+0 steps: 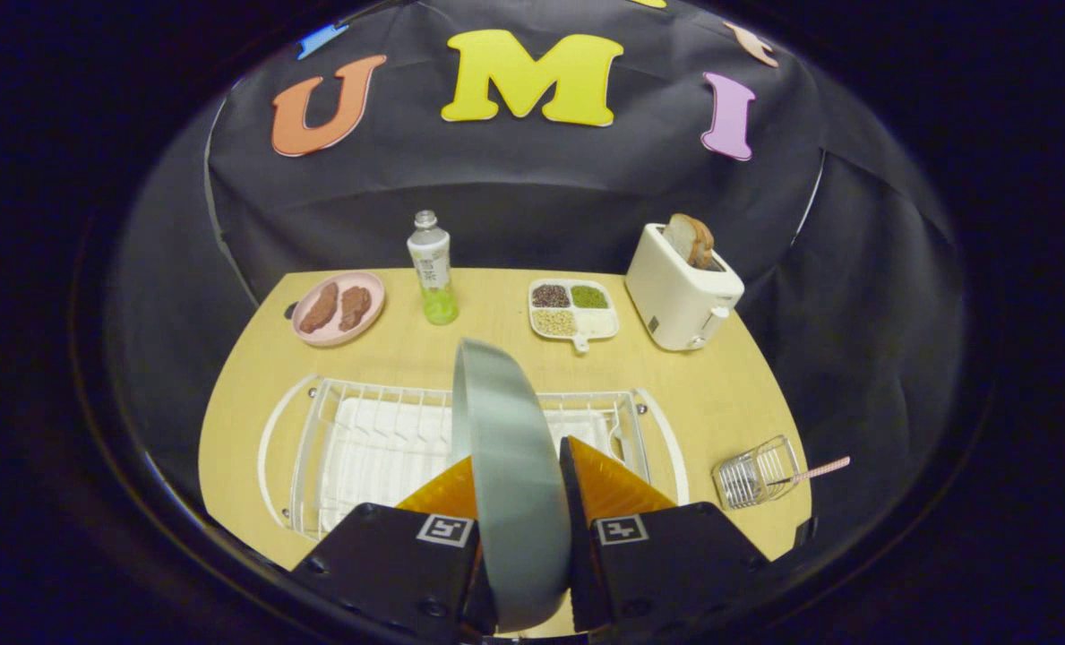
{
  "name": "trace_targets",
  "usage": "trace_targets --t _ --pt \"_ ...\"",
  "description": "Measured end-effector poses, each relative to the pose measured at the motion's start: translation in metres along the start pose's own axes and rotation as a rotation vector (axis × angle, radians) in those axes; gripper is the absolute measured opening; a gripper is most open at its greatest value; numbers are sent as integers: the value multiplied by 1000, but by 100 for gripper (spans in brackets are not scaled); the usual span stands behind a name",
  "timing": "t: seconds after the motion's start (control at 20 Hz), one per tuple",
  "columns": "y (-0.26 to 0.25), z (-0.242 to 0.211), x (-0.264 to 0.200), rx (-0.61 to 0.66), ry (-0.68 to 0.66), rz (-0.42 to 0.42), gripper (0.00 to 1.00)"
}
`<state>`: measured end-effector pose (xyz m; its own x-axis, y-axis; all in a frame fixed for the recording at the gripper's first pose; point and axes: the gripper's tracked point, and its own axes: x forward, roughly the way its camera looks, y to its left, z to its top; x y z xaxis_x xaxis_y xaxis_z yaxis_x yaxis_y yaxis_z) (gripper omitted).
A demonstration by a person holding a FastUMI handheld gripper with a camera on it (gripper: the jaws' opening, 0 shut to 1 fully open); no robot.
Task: Take the plate from the dish rack, then take the spoon from the basket and place it into the plate.
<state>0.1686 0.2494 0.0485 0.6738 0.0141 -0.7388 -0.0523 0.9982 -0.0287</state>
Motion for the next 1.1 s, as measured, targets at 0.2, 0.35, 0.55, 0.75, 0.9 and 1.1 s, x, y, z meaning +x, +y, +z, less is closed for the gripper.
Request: trace_targets --t 0.2,0.35,0.55,0.75,0.9,1.1 --pt "-19 -35 -35 -4 -21 84 36" --pt "-32 -81 -48 12 1 168 36" --pt "-59 -151 -40 67 61 235 36" --pt "-75 -213 -24 166 143 337 36" --pt "-93 -252 -2 285 197 384 36" --pt "-104 -271 27 453 236 450 36"
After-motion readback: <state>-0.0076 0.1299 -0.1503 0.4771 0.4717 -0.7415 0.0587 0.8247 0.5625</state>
